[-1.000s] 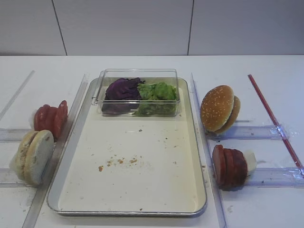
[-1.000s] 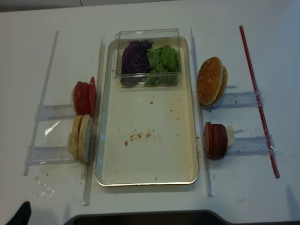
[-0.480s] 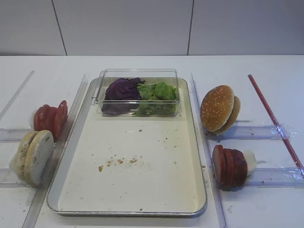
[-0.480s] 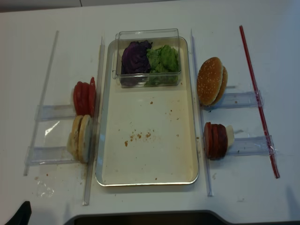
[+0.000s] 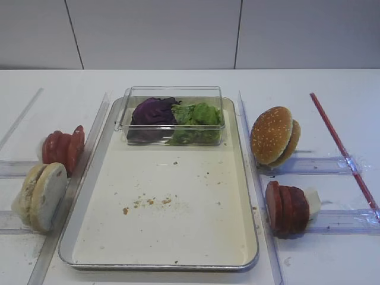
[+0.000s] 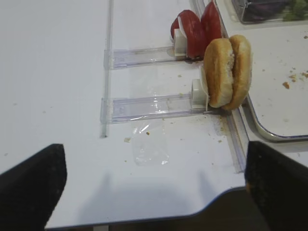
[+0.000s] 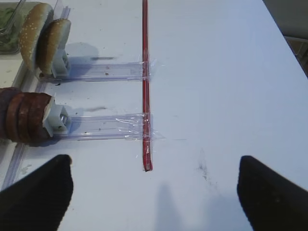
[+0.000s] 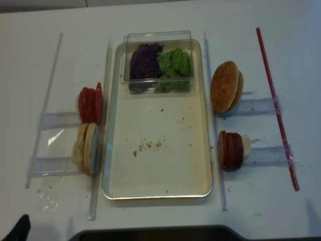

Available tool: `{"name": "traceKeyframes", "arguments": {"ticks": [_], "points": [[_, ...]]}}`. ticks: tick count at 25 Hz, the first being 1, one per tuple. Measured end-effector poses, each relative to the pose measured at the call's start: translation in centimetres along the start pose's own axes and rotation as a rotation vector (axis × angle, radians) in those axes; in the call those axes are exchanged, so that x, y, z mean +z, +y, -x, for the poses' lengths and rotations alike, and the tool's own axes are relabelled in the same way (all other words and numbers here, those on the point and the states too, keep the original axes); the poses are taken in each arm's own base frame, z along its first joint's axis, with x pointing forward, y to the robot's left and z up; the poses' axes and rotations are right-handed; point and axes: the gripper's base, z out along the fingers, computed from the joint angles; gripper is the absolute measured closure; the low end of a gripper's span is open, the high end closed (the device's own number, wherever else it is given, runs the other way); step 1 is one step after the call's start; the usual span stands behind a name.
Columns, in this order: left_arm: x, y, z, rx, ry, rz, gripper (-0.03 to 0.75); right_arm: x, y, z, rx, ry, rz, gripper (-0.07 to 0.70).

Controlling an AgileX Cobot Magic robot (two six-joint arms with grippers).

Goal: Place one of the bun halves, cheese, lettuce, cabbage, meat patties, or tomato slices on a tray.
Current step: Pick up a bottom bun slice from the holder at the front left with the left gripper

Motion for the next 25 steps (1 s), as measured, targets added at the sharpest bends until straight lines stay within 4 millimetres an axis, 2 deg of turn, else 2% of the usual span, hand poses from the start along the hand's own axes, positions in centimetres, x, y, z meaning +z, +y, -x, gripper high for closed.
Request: {"name": "traceKeyframes", "arguments": {"ticks": [5,17,25], "points": [[-0.2,0.0,0.7,0.014,0.07,-0.008,0.024,0.0,0.0,0.0,0.0,0.0,0.0,-0.06],[0.7,-0.9,4.9,0.139,0.143,-0.186,0.074,0.0,0.0,0.0,0.0,0.0,0.0,-0.06],[2.5,-2.0,7.5,0.197,0.25,-0.218,0.077,0.0,0.0,0.0,-0.003,0.0,0.0,-0.06]]}}
